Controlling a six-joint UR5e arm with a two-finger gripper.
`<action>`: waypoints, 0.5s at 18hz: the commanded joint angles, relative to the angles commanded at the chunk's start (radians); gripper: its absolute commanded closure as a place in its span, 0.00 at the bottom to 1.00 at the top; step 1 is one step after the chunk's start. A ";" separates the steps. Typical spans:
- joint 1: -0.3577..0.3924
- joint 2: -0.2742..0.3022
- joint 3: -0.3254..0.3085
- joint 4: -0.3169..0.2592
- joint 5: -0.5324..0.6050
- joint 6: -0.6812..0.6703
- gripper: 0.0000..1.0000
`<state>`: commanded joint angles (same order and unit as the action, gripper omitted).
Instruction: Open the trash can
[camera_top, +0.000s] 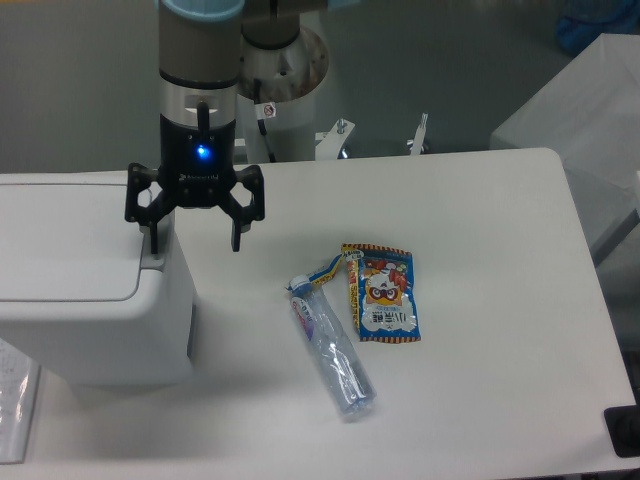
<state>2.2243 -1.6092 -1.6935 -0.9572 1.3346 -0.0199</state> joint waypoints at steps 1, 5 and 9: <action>-0.006 0.002 0.000 0.000 0.000 0.000 0.00; -0.008 0.000 -0.003 0.000 0.003 0.000 0.00; -0.008 -0.002 -0.006 0.003 0.005 0.000 0.00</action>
<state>2.2166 -1.6107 -1.6996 -0.9541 1.3391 -0.0199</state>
